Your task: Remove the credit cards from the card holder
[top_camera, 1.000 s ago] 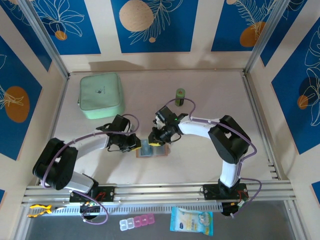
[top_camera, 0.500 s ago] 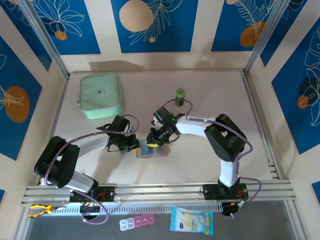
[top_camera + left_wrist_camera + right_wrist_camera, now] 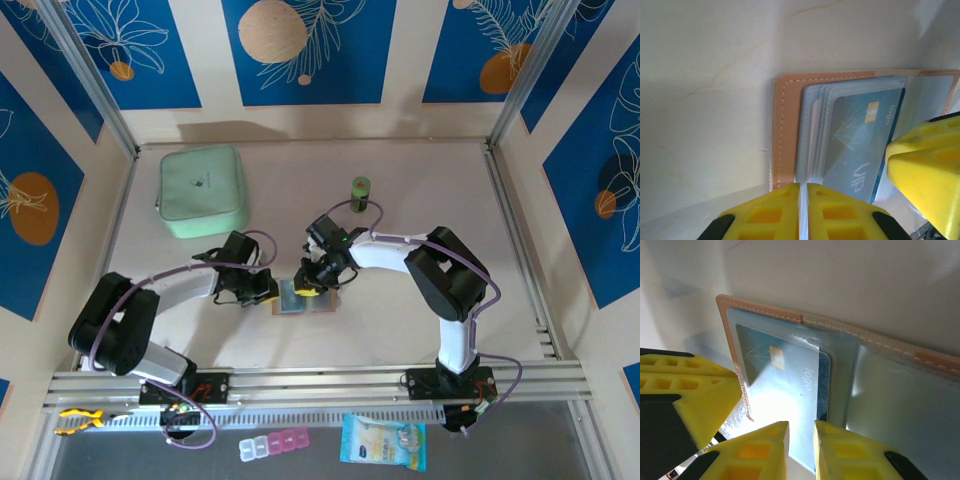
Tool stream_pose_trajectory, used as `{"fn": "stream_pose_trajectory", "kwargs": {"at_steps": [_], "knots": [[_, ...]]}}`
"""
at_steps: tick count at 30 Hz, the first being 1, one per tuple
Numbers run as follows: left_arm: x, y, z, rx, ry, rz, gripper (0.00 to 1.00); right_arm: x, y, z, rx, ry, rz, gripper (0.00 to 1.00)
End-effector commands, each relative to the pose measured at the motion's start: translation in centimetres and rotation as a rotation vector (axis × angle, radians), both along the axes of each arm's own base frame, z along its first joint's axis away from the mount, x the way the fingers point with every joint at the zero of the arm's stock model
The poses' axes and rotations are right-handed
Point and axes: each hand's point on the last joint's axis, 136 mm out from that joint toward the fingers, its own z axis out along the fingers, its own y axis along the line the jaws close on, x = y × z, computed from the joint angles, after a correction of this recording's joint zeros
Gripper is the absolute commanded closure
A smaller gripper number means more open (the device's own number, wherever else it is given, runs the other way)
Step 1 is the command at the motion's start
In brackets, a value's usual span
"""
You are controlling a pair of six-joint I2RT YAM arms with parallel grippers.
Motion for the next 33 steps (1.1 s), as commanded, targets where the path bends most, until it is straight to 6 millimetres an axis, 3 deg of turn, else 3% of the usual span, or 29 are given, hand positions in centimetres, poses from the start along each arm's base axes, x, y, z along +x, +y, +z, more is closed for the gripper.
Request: {"fn": "stream_pose_trajectory", "kwargs": {"at_steps": [1, 7, 25, 33], "knots": [[0.6, -0.5, 1.9, -0.046, -0.028, -0.015, 0.88, -0.2, 0.5, 0.3, 0.001, 0.029, 0.002, 0.78], [0.8, -1.4, 2.6, -0.089, -0.032, -0.025, 0.89, -0.2, 0.6, 0.3, 0.006, 0.028, 0.006, 0.78], [-0.4, -0.9, -1.0, -0.052, 0.054, -0.034, 0.9, -0.3, 0.8, -0.2, 0.01, 0.052, 0.012, 0.79], [-0.5, -0.6, -0.9, -0.035, 0.048, -0.032, 0.9, -0.6, 0.0, -0.8, -0.038, 0.062, -0.004, 0.8]]}}
